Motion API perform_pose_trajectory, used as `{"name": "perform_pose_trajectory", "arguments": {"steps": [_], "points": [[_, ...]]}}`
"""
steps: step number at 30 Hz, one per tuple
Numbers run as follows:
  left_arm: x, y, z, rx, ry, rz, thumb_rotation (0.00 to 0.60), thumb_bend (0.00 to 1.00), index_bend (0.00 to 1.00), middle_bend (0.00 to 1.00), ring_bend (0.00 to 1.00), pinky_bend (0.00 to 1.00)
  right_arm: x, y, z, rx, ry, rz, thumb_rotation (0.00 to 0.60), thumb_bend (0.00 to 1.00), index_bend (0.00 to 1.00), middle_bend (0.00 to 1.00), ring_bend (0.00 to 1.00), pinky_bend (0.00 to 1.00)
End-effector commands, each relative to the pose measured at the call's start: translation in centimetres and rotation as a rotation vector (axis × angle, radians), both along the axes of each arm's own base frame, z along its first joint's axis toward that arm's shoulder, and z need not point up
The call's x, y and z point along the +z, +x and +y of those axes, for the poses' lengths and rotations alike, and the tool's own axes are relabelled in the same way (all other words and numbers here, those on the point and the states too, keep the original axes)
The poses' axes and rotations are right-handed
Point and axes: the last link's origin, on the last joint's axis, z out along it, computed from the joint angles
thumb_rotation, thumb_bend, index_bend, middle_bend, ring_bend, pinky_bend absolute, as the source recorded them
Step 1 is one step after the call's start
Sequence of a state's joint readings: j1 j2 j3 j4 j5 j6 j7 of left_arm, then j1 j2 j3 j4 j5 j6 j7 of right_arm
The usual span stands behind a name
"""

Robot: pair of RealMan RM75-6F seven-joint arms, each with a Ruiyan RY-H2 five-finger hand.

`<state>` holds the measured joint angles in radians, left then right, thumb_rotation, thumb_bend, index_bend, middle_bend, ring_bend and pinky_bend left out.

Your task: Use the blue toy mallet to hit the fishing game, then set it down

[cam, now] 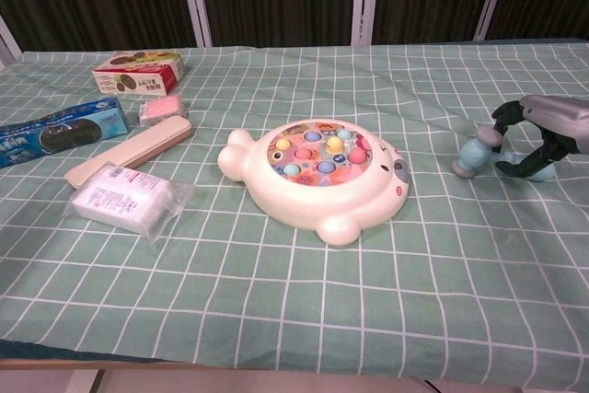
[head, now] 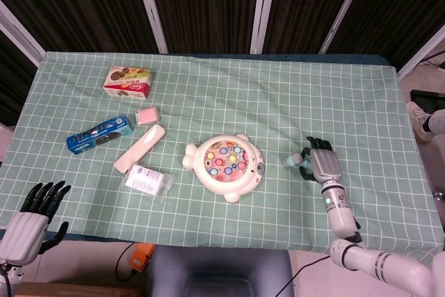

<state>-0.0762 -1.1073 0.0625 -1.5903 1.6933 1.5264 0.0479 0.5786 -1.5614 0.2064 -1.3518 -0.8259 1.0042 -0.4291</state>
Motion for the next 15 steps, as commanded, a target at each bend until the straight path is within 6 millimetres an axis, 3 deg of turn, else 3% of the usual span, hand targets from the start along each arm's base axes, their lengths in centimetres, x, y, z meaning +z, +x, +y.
{"name": "perform_pose_trajectory", "arguments": {"steps": [1,15], "points": [[0.00,0.02,-0.03,-0.001,0.000,0.000,0.600,0.41,0.00,0.03,0.00,0.02,-0.04,0.01,-0.02,-0.001,0.001,0.000,0.600,0.55,0.60,0.21,0.14,0.21],[0.04,0.01,-0.13,-0.003,0.002,-0.003,0.600,0.41,0.00,0.03,0.00,0.02,-0.16,0.08,-0.11,-0.004,-0.006,0.007,0.600,0.55,0.64,0.21,0.16,0.28]]}}
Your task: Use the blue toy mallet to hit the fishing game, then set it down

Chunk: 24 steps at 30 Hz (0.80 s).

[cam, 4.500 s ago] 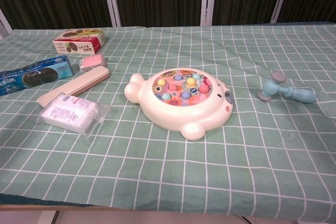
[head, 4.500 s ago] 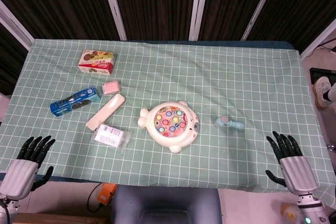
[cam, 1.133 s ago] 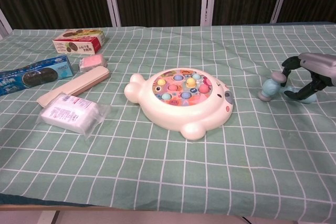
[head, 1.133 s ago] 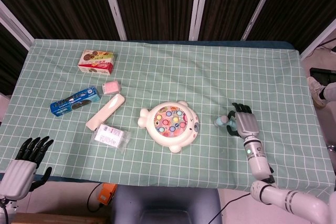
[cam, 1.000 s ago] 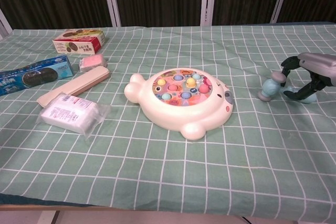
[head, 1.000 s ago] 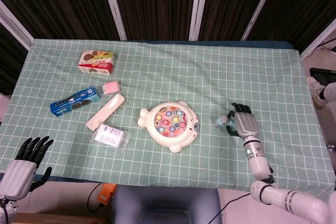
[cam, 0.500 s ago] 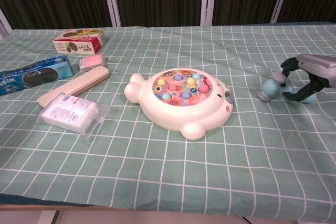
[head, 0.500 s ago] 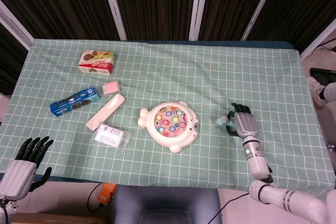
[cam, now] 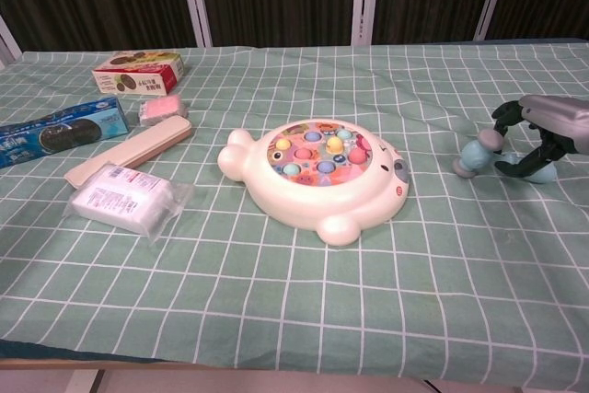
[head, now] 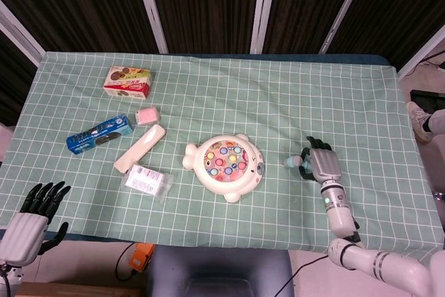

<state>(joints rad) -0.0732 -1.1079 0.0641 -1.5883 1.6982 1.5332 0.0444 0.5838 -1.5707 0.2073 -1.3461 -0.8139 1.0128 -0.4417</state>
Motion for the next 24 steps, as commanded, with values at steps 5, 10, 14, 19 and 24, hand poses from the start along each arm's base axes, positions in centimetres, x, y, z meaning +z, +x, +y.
{"name": "perform_pose_trajectory", "arguments": {"steps": [5,10,14,19,24], "points": [[-0.01,0.01,0.01,0.000,0.001,0.000,0.600,0.41,0.00,0.03,0.00,0.02,0.01,-0.14,-0.05,-0.005,-0.002,-0.004,0.600,0.55,0.65,0.23,0.17,0.29],[-0.03,-0.01,0.03,0.002,0.002,0.002,0.600,0.41,0.00,0.03,0.00,0.02,0.02,-0.45,-0.17,-0.013,-0.007,-0.006,0.600,0.55,0.68,0.26,0.21,0.31],[-0.07,-0.03,0.05,0.004,0.002,0.003,0.600,0.41,0.00,0.03,0.00,0.02,-0.02,-0.59,-0.28,-0.013,-0.013,-0.004,0.600,0.55,0.72,0.35,0.32,0.38],[-0.06,-0.01,0.05,0.004,0.002,0.002,0.600,0.41,0.00,0.03,0.00,0.02,-0.06,-0.66,-0.31,-0.013,-0.018,0.006,0.600,0.55,0.77,0.48,0.49,0.53],[-0.03,-0.02,0.05,0.004,0.003,0.001,0.600,0.41,0.00,0.03,0.00,0.02,-0.12,-0.73,-0.34,-0.019,-0.024,0.013,0.600,0.55,0.82,0.55,0.61,0.64]]}}
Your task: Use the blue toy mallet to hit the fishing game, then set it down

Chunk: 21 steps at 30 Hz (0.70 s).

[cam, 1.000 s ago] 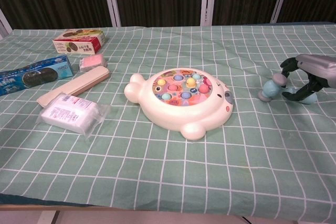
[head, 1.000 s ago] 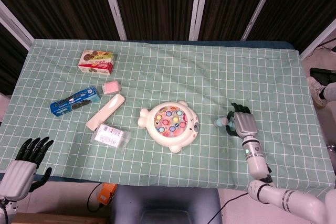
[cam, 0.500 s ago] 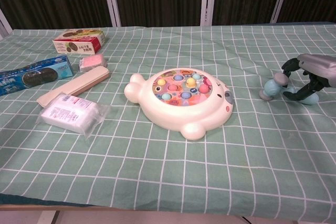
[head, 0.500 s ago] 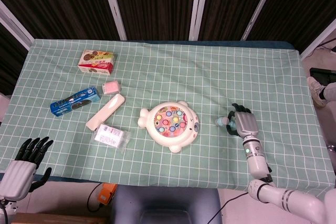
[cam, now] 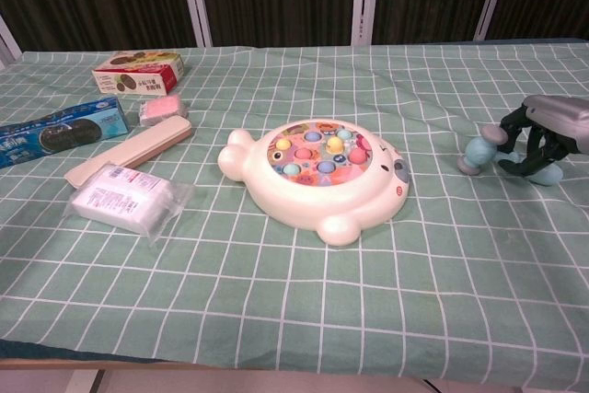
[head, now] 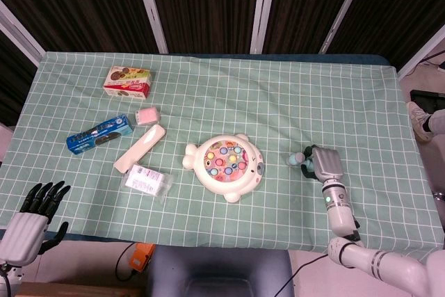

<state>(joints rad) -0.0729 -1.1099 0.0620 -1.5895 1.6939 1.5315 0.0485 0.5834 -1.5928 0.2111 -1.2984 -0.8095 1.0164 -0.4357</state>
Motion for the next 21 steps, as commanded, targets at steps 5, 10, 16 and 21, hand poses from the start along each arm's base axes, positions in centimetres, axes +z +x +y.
{"name": "perform_pose_trajectory", "arguments": {"steps": [5,10,16,21], "points": [[0.01,-0.03,0.02,0.000,0.000,-0.001,0.600,0.41,0.00,0.03,0.00,0.02,-0.21,-0.32,-0.08,-0.014,-0.005,-0.002,0.600,0.55,0.88,0.61,0.67,0.70],[-0.02,-0.02,0.08,0.001,-0.001,-0.001,0.600,0.41,0.00,0.03,0.00,0.02,-0.55,-0.75,-0.26,-0.028,-0.007,-0.021,0.600,0.55,0.93,0.67,0.73,0.76],[-0.01,-0.03,0.11,0.003,-0.001,0.000,0.600,0.41,0.00,0.03,0.00,0.02,-0.92,-1.00,-0.47,-0.034,-0.011,-0.036,0.600,0.55,0.96,0.70,0.77,0.80],[0.04,-0.03,0.08,0.002,0.000,-0.002,0.600,0.41,0.00,0.03,0.00,0.02,-0.98,-1.06,-0.53,-0.028,-0.025,-0.040,0.600,0.55,0.98,0.72,0.79,0.83]]}}
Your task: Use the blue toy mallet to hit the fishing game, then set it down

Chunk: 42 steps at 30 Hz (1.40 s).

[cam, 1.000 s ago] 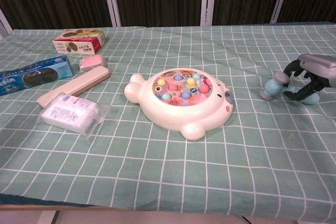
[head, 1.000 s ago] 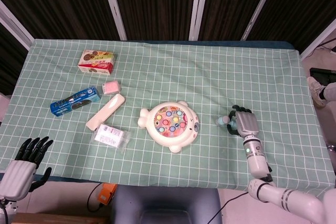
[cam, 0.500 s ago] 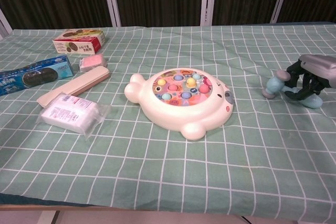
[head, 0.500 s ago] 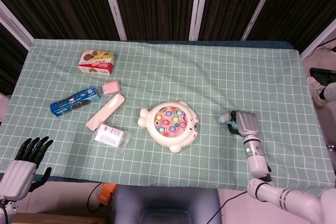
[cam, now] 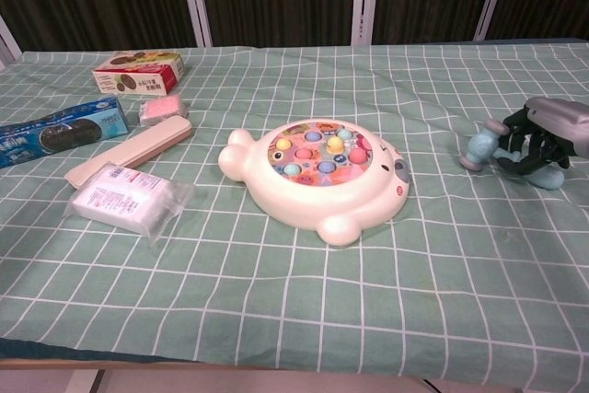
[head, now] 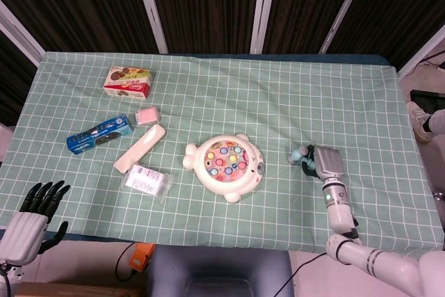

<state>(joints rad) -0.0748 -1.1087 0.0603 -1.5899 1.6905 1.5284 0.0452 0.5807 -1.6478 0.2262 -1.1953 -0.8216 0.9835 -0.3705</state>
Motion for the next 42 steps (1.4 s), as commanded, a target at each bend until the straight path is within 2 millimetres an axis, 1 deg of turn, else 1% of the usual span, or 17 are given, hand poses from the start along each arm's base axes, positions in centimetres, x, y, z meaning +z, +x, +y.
{"name": "perform_pose_trajectory", "arguments": {"steps": [1,5,8,14,16,19,20,21,23,26,29,30,33,36,38,42], "points": [[0.0,0.0,0.0,-0.001,0.000,0.000,0.600,0.41,0.00,0.03,0.00,0.02,0.0,0.0,0.0,0.003,-0.012,-0.012,0.600,0.55,0.98,0.73,0.80,0.84],[0.0,0.0,-0.1,-0.003,0.000,-0.001,0.600,0.41,0.00,0.03,0.00,0.02,0.0,0.1,0.0,0.005,-0.012,-0.045,0.600,0.56,0.98,0.74,0.81,0.85],[0.0,0.0,-0.1,-0.004,0.002,-0.003,0.600,0.41,0.00,0.03,0.00,0.02,0.6,0.4,0.0,0.008,-0.015,-0.086,0.600,0.57,0.98,0.74,0.82,0.86],[0.1,0.1,-0.2,-0.009,0.002,-0.004,0.600,0.41,0.00,0.03,0.00,0.02,3.0,1.8,-0.3,0.028,-0.032,-0.158,0.600,0.58,0.98,0.74,0.82,0.86],[0.1,0.1,-0.2,-0.009,0.003,-0.004,0.600,0.41,0.00,0.03,0.00,0.02,3.3,1.9,-0.2,0.031,-0.030,-0.160,0.600,0.58,0.98,0.74,0.82,0.86],[0.1,0.1,-0.2,-0.010,0.003,-0.005,0.600,0.41,0.00,0.03,0.00,0.02,4.1,2.9,-0.3,0.054,-0.034,-0.167,0.600,0.58,0.98,0.74,0.82,0.86],[0.1,0.1,-0.2,-0.011,0.003,-0.005,0.600,0.41,0.00,0.03,0.00,0.02,4.8,5.1,-0.4,0.121,-0.025,-0.169,0.600,0.58,0.98,0.74,0.82,0.86],[0.1,0.1,-0.2,-0.011,0.002,-0.005,0.600,0.41,0.00,0.03,0.00,0.02,5.3,7.0,0.0,0.170,-0.006,-0.167,0.600,0.58,0.98,0.74,0.82,0.86],[0.0,0.1,-0.1,-0.011,0.001,-0.005,0.600,0.41,0.00,0.03,0.00,0.02,5.7,9.6,0.7,0.217,0.028,-0.158,0.600,0.58,0.98,0.74,0.82,0.86],[0.0,0.1,-0.1,-0.012,0.001,-0.004,0.600,0.41,0.00,0.03,0.00,0.02,5.6,14.5,2.2,0.292,0.098,-0.155,0.600,0.58,0.98,0.74,0.82,0.86],[0.2,0.1,-0.1,-0.011,0.003,-0.008,0.600,0.41,0.00,0.03,0.00,0.02,5.1,18.1,3.4,0.334,0.149,-0.143,0.600,0.58,0.98,0.74,0.82,0.86],[0.2,0.1,-0.1,-0.011,0.004,-0.011,0.600,0.41,0.00,0.03,0.00,0.02,4.8,19.5,3.7,0.355,0.165,-0.116,0.600,0.58,0.98,0.74,0.82,0.86],[0.4,0.0,-0.2,-0.010,0.006,-0.016,0.600,0.41,0.00,0.03,0.00,0.02,3.8,22.0,4.2,0.394,0.173,-0.013,0.600,0.58,0.98,0.74,0.82,0.86],[0.7,-0.1,-0.3,-0.011,0.011,-0.022,0.600,0.41,0.00,0.03,0.00,0.02,2.5,23.6,4.3,0.389,0.183,0.055,0.600,0.58,0.98,0.74,0.82,0.86],[0.9,-0.2,-0.4,-0.010,0.013,-0.026,0.600,0.41,0.00,0.03,0.00,0.02,1.7,24.2,4.1,0.387,0.185,0.118,0.600,0.58,0.98,0.74,0.82,0.86],[1.0,-0.3,-0.6,-0.011,0.012,-0.029,0.600,0.41,0.00,0.03,0.00,0.02,0.6,24.5,3.4,0.363,0.176,0.204,0.600,0.58,0.98,0.74,0.82,0.86]]}}
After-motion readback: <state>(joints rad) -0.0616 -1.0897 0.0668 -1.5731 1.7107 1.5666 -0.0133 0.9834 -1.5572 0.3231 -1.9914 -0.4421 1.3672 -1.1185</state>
